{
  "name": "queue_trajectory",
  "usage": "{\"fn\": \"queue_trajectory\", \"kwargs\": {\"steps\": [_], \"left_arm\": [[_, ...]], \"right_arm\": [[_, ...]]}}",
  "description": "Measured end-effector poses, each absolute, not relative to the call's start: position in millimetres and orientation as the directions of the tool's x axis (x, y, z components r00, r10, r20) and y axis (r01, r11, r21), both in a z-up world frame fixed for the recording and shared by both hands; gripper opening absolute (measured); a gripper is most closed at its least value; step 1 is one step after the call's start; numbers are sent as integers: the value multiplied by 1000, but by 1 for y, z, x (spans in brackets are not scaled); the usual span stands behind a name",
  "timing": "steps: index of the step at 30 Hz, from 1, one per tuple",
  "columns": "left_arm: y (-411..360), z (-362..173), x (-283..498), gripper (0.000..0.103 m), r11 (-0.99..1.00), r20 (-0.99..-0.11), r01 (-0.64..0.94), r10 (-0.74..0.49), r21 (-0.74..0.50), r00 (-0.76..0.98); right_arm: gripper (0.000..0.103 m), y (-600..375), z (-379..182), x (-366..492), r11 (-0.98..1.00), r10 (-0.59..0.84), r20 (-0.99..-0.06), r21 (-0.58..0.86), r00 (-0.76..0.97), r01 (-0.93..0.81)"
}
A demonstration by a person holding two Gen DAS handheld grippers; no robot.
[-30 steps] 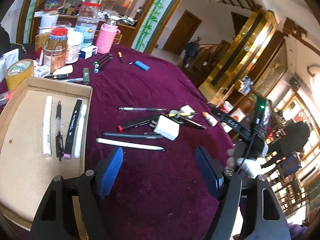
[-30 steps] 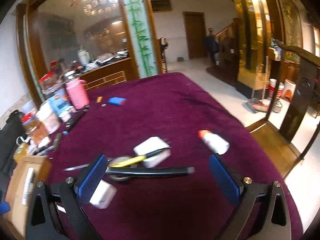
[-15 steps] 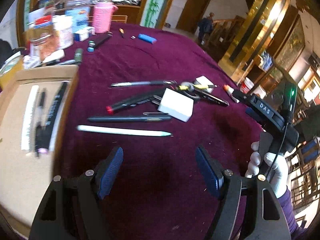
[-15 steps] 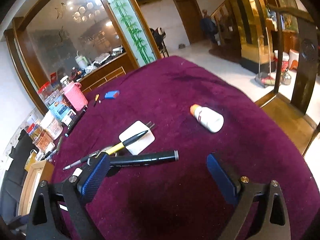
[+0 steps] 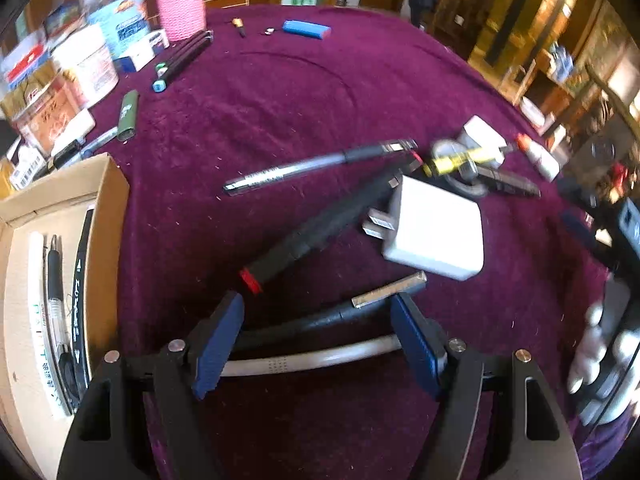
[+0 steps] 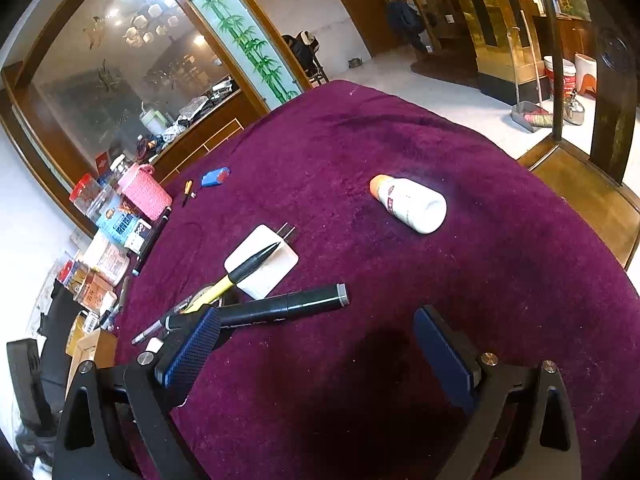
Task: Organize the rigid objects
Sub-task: 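Move the left tool back to the table and grasp the black marker with red end, then lift the black red-ended marker with the left tool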
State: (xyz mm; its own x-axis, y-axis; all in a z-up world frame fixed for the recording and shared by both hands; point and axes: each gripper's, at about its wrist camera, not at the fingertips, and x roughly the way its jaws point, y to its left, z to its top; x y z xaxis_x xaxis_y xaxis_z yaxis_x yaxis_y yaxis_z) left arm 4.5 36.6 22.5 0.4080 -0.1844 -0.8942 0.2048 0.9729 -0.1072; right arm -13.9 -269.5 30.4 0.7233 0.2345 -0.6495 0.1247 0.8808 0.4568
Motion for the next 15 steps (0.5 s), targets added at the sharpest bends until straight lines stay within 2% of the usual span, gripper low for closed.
{"fn": "queue_trajectory", "kwargs": {"steps": [8, 11, 15], "left_arm": [[32, 34, -45, 75, 876, -853, 313, -452, -368, 260], [32, 46, -58, 75, 884, -839, 332, -435, -329, 326], [33, 56, -39, 75, 928, -840, 304, -336, -217, 427]], "right_arm": [[99, -269, 27, -11, 884, 238, -662, 451, 711, 124], [99, -270, 25, -11, 881, 238, -668, 454, 705, 132], [99, -270, 25, -11, 880, 239, -668, 455, 705, 133]]}}
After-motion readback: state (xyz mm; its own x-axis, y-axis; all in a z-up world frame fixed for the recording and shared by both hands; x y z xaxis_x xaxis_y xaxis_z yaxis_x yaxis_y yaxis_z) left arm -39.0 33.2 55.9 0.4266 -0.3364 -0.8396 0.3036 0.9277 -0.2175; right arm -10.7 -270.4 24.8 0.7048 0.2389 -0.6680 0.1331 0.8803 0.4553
